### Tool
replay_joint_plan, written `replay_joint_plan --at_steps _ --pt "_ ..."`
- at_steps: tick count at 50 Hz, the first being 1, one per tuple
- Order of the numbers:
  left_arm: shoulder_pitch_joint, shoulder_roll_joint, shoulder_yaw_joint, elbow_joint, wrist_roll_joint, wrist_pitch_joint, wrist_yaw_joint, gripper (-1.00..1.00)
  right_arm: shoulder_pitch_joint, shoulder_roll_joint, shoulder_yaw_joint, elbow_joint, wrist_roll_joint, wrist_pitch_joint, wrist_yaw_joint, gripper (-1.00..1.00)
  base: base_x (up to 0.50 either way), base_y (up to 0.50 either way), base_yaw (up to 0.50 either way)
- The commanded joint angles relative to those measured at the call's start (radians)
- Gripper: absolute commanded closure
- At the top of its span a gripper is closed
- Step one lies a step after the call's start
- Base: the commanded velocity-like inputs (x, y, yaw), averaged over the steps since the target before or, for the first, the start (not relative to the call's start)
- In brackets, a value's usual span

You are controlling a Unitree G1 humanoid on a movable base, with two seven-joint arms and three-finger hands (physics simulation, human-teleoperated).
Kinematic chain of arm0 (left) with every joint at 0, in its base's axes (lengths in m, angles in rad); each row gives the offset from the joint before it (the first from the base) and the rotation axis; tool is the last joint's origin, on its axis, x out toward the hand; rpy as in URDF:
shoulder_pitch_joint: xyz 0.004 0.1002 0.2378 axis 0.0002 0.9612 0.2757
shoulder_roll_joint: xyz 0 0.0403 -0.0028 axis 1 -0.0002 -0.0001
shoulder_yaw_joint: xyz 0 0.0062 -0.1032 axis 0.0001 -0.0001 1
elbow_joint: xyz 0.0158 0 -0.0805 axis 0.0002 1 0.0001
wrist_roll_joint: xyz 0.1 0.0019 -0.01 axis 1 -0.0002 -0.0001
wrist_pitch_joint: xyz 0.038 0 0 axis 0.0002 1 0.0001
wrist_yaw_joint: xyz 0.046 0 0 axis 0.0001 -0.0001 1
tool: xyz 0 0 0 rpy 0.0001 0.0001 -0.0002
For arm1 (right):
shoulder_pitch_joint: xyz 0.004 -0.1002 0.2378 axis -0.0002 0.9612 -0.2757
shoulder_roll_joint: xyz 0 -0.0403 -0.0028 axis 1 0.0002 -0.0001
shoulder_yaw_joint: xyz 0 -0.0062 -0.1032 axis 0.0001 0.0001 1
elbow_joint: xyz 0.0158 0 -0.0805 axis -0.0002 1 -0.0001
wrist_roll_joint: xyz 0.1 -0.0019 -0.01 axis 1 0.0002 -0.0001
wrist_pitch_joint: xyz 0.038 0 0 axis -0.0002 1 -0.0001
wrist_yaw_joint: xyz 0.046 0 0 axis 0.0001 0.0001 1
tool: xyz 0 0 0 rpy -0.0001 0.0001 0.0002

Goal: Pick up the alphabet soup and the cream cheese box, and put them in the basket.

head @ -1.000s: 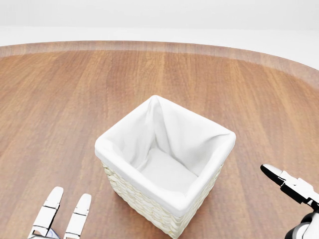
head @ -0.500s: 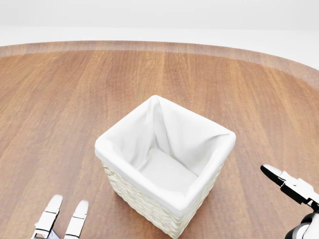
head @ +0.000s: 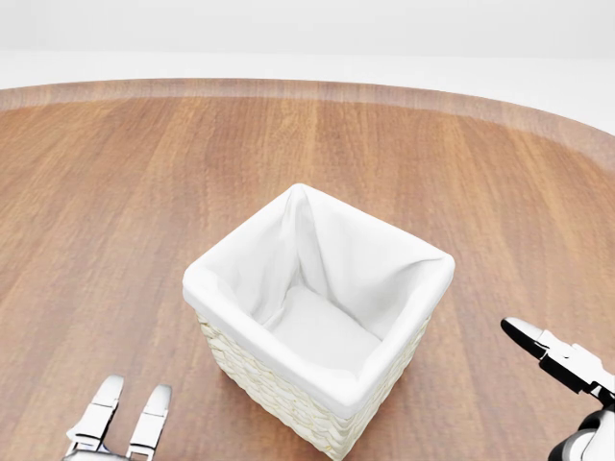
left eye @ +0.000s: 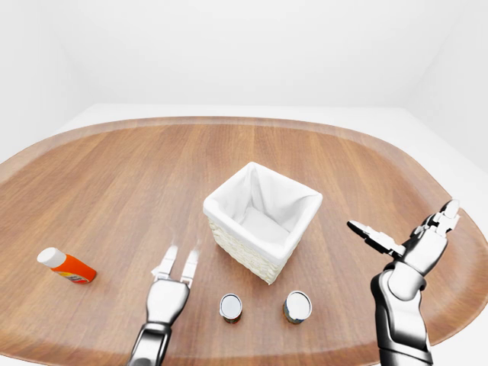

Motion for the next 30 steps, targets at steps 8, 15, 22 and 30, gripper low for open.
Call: replay_joint_plan --at_steps 8,15,22,30 --pt "-0.091 0.002 -0.025 0.186 -0.019 0.01 0.0 -1.0 0.003 0.002 0.0 -0.014 -0.001 0.011 0.0 -1.0 0.0 0.0 0.0" --pt "-0.118 0.005 -0.037 0.25 -0.036 0.014 0.0 -1.0 0.001 0.001 0.0 -0.003 -0.002 0.002 0.0 -1.0 0.0 0.0 0.0" --pt "-0.143 0.012 -0.035 0.3 -0.061 0.017 0.0 -1.0 0.001 0.001 0.002 0.003 -0.003 -0.004 0.0 -1.0 0.0 0.0 0.0" --pt "-0.169 0.015 -0.039 0.359 -0.085 0.019 0.0 -1.0 0.001 0.0 0.002 0.005 -0.004 -0.004 0.0 -1.0 0.0 0.0 0.0"
